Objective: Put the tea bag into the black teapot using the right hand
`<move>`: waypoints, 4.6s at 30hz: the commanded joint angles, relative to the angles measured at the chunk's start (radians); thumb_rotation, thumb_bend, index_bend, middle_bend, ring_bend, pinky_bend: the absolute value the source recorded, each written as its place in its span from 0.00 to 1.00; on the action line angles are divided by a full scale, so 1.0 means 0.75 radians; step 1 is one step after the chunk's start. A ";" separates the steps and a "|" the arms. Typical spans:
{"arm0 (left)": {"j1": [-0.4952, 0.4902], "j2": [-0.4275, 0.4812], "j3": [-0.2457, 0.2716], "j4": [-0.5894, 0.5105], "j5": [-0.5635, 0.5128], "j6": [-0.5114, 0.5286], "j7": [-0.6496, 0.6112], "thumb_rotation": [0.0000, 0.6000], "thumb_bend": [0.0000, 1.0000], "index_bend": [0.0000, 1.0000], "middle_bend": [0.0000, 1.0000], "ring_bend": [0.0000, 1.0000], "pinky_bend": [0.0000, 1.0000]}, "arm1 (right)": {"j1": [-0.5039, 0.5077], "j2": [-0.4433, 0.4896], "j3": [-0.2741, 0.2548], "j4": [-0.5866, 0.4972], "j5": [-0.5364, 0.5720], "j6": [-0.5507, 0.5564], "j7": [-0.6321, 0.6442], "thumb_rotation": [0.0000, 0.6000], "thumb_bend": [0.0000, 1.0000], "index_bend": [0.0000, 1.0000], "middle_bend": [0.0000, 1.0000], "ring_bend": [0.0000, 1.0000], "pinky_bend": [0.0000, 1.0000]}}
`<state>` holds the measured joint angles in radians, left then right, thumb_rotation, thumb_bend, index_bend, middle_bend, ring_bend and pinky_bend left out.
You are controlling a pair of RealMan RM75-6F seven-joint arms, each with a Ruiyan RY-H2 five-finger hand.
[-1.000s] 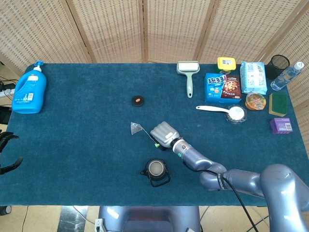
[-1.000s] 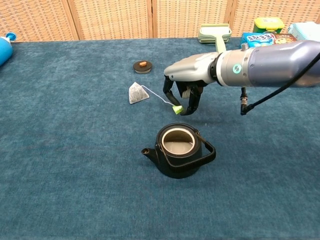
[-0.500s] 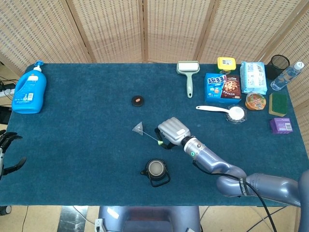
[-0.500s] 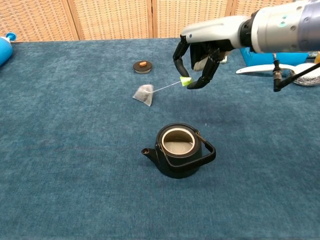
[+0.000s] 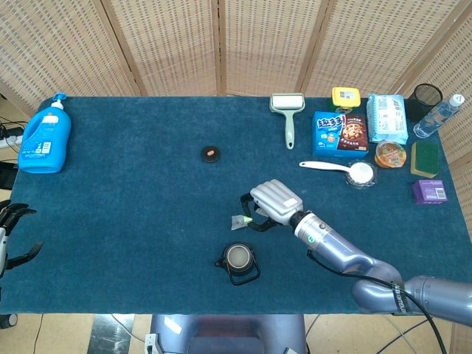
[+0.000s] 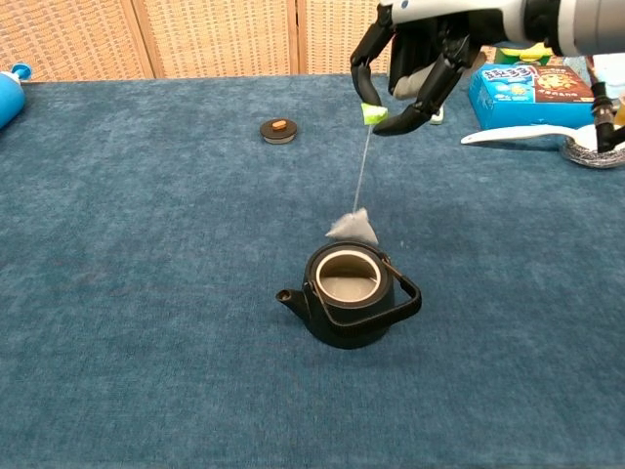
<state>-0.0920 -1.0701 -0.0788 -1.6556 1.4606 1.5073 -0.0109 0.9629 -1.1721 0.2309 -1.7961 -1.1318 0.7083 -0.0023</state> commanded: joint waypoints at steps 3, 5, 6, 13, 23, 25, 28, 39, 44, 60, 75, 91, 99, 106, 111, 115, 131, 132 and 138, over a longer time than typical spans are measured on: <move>0.001 -0.003 -0.002 -0.002 0.004 0.008 0.002 1.00 0.26 0.30 0.23 0.12 0.11 | -0.035 0.054 0.021 -0.058 -0.039 0.020 0.075 1.00 0.37 0.58 1.00 1.00 1.00; 0.002 -0.004 -0.001 -0.003 0.005 0.009 0.002 1.00 0.26 0.30 0.23 0.12 0.11 | -0.047 0.076 0.024 -0.073 -0.062 0.026 0.096 1.00 0.37 0.58 1.00 1.00 1.00; 0.002 -0.004 -0.001 -0.003 0.006 0.009 0.002 1.00 0.26 0.30 0.23 0.12 0.11 | -0.050 0.085 0.026 -0.080 -0.070 0.029 0.103 1.00 0.37 0.58 1.00 1.00 1.00; 0.003 0.000 -0.002 -0.007 0.012 0.014 0.000 1.00 0.26 0.30 0.23 0.12 0.11 | -0.084 0.163 0.048 -0.158 -0.112 0.057 0.162 1.00 0.37 0.58 1.00 1.00 1.00; 0.006 -0.004 0.003 0.001 0.021 0.017 -0.011 1.00 0.26 0.30 0.23 0.12 0.11 | -0.092 0.236 0.055 -0.249 -0.112 0.050 0.161 1.00 0.37 0.59 1.00 1.00 1.00; 0.007 -0.004 0.003 0.003 0.023 0.020 -0.014 1.00 0.26 0.30 0.23 0.12 0.11 | -0.090 0.239 0.055 -0.259 -0.104 0.051 0.147 1.00 0.37 0.59 1.00 1.00 1.00; 0.010 -0.003 0.003 0.007 0.026 0.026 -0.020 1.00 0.26 0.30 0.23 0.12 0.11 | -0.089 0.248 0.053 -0.276 -0.090 0.054 0.129 1.00 0.37 0.59 1.00 1.00 1.00; 0.015 -0.003 0.009 0.017 0.037 0.031 -0.035 1.00 0.26 0.30 0.23 0.12 0.11 | -0.088 0.241 0.022 -0.301 -0.052 0.049 0.070 1.00 0.37 0.59 1.00 1.00 1.00; 0.019 0.001 0.011 0.015 0.044 0.038 -0.040 1.00 0.26 0.30 0.23 0.12 0.11 | -0.095 0.252 0.020 -0.329 -0.056 0.061 0.061 1.00 0.37 0.58 1.00 1.00 1.00; 0.034 -0.003 0.021 0.033 0.065 0.062 -0.070 1.00 0.26 0.30 0.23 0.12 0.11 | -0.096 0.260 0.006 -0.406 -0.046 0.083 -0.005 1.00 0.36 0.58 1.00 1.00 1.00; 0.046 -0.004 0.027 0.043 0.083 0.082 -0.090 1.00 0.26 0.30 0.23 0.12 0.11 | -0.099 0.275 -0.009 -0.476 -0.034 0.101 -0.066 1.00 0.36 0.58 1.00 1.00 1.00; 0.054 -0.003 0.031 0.048 0.097 0.095 -0.101 1.00 0.26 0.30 0.23 0.12 0.11 | -0.103 0.291 -0.025 -0.529 -0.041 0.093 -0.082 1.00 0.36 0.58 1.00 1.00 1.00; 0.058 -0.002 0.032 0.040 0.101 0.100 -0.092 1.00 0.26 0.30 0.23 0.12 0.11 | -0.103 0.276 -0.047 -0.529 -0.049 0.071 -0.080 1.00 0.36 0.59 1.00 1.00 1.00; 0.059 -0.003 0.035 0.039 0.102 0.096 -0.084 1.00 0.26 0.30 0.23 0.12 0.11 | -0.099 0.233 -0.057 -0.465 -0.024 0.058 -0.059 1.00 0.36 0.58 1.00 1.00 1.00; 0.062 -0.006 0.035 0.042 0.093 0.095 -0.084 1.00 0.26 0.30 0.23 0.12 0.11 | -0.075 0.184 -0.058 -0.393 0.011 0.039 -0.066 1.00 0.36 0.58 1.00 1.00 1.00; 0.066 -0.003 0.036 0.046 0.085 0.092 -0.086 1.00 0.26 0.30 0.23 0.12 0.11 | -0.056 0.141 -0.060 -0.324 0.059 0.024 -0.067 1.00 0.36 0.59 1.00 1.00 1.00; 0.047 -0.007 0.035 0.022 0.070 0.048 -0.035 1.00 0.26 0.30 0.23 0.12 0.11 | -0.087 0.053 -0.129 -0.034 0.101 -0.061 0.029 1.00 0.36 0.58 1.00 1.00 1.00; 0.047 -0.007 0.034 0.020 0.070 0.047 -0.032 1.00 0.26 0.30 0.23 0.12 0.11 | -0.089 0.053 -0.129 -0.027 0.096 -0.064 0.036 1.00 0.36 0.58 1.00 1.00 1.00; 0.036 -0.015 0.034 0.005 0.066 0.030 -0.001 1.00 0.26 0.30 0.23 0.12 0.11 | -0.114 0.065 -0.147 0.066 0.083 -0.117 0.102 1.00 0.36 0.54 1.00 1.00 1.00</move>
<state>-0.0642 -1.0801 -0.0537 -1.6504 1.5109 1.5311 -0.0133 0.8836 -1.1264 0.1262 -1.7591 -1.0666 0.6338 0.0630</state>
